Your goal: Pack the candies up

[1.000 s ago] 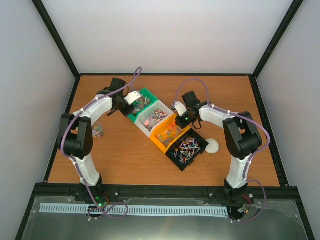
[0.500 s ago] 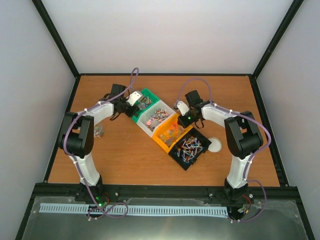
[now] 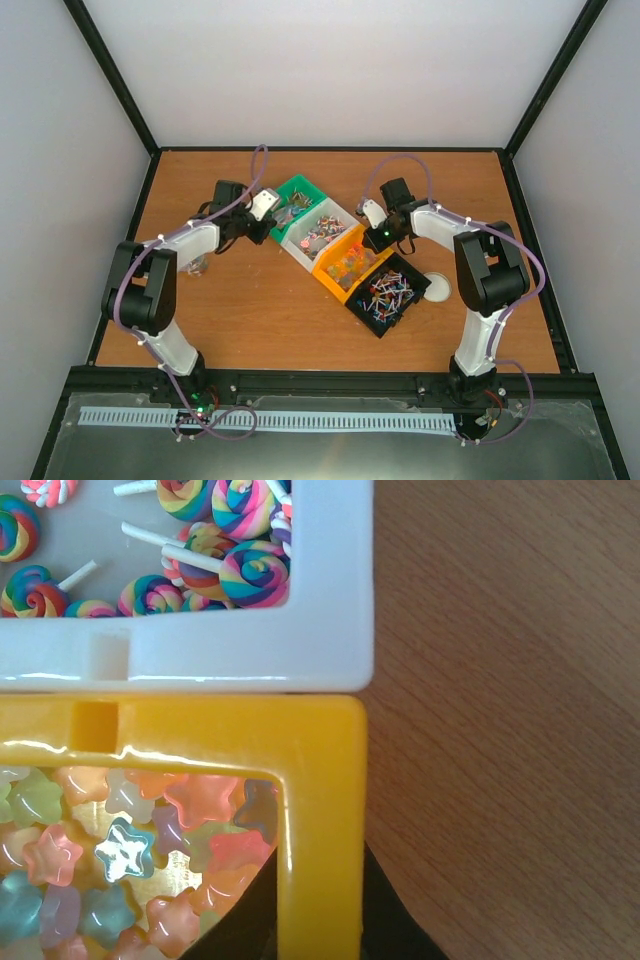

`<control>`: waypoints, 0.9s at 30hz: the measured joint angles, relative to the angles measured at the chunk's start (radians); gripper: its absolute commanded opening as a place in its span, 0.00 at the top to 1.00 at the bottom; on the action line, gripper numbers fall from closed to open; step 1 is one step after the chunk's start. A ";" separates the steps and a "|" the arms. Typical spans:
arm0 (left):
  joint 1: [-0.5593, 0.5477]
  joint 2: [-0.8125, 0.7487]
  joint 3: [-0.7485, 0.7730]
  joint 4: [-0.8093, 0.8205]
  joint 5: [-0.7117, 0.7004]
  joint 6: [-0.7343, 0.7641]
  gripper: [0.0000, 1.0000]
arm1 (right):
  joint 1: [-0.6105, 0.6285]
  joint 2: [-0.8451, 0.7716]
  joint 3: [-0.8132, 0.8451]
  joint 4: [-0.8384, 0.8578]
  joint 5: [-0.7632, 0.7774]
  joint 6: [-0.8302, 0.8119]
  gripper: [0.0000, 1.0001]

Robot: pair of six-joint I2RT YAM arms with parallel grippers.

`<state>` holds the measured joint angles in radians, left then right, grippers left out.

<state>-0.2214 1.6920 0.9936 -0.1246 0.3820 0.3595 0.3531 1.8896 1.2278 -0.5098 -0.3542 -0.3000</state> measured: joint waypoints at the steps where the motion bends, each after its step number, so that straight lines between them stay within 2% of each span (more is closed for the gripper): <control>1: 0.002 -0.010 -0.005 0.002 0.002 -0.005 0.99 | 0.000 0.000 0.000 0.000 0.000 0.000 0.97; 14: 0.030 -0.045 -0.023 0.042 0.058 -0.079 0.99 | 0.000 0.000 0.000 -0.002 0.000 -0.008 0.97; 27: 0.087 -0.212 -0.042 0.026 0.111 -0.113 0.99 | 0.000 -0.002 0.000 -0.002 0.004 -0.014 0.97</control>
<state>-0.1341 1.4799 0.9512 -0.0982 0.4931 0.2470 0.3527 1.8877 1.2274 -0.5121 -0.3504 -0.3141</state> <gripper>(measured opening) 0.090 0.073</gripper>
